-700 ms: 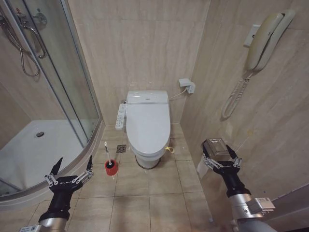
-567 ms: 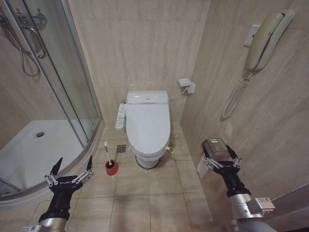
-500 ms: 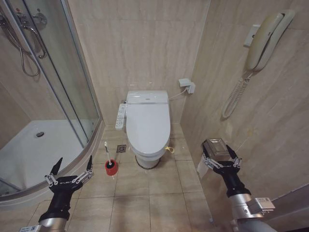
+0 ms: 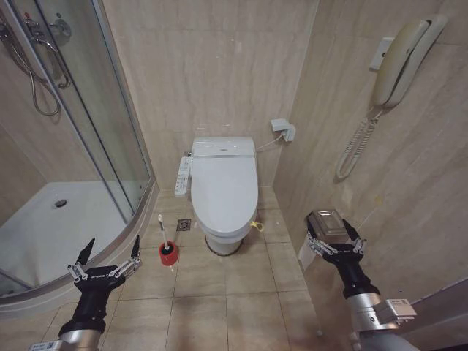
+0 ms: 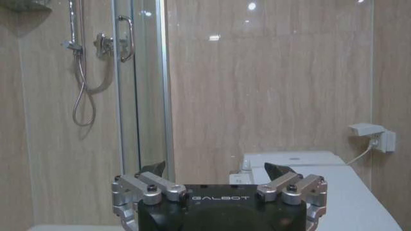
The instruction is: Open the toilet lid, clean the toilet bowl with a toilet brush, close the toilet lid, and flush.
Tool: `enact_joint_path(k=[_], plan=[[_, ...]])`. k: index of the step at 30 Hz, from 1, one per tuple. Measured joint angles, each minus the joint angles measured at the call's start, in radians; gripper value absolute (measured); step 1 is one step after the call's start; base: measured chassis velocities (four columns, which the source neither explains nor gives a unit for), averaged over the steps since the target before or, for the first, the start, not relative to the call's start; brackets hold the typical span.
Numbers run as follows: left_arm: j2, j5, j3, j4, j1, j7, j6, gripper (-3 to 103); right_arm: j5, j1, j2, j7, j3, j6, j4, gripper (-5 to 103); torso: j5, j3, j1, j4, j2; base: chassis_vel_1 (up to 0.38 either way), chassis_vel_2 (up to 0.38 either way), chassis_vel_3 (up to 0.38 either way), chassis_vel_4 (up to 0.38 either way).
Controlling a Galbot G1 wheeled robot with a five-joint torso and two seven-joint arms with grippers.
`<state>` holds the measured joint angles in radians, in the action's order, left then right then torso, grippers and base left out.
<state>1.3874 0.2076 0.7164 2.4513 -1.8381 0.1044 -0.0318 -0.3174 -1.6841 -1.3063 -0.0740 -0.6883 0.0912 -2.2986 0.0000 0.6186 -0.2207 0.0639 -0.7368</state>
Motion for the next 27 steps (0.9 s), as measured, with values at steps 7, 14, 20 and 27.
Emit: enact_joint_path(k=[7, 14, 20, 27], plan=[[0.000, 0.000, 0.000, 0.000, 0.000, 0.000, 0.000, 100, 0.017, 0.001, -0.023, 0.014, -0.001, -0.021, 0.005, 100, -0.0004, 0.000, 0.000, -0.0002, 0.000, 0.000, 0.000, 0.000, 0.000], [0.000, 0.000, 0.000, 0.000, 0.000, 0.000, 0.000, 100, 0.186, 0.008, -0.228, 0.131, -0.007, -0.217, 0.055, 100, 0.0001, 0.000, 0.000, 0.0002, 0.000, 0.000, 0.000, 0.000, 0.000], [0.000, 0.000, 0.000, 0.000, 0.000, 0.000, 0.000, 100, 0.169, 0.000, -0.256, 0.150, -0.007, -0.255, -0.002, 100, 0.0003, 0.000, 0.000, -0.0001, 0.000, 0.000, 0.000, 0.000, 0.000], [0.000, 0.000, 0.000, 0.000, 0.000, 0.000, 0.000, 100, 0.091, -0.032, -0.220, 0.195, 0.008, -0.271, -0.138, 100, -0.0002, 0.000, 0.000, 0.0001, 0.000, 0.000, 0.000, 0.000, 0.000]])
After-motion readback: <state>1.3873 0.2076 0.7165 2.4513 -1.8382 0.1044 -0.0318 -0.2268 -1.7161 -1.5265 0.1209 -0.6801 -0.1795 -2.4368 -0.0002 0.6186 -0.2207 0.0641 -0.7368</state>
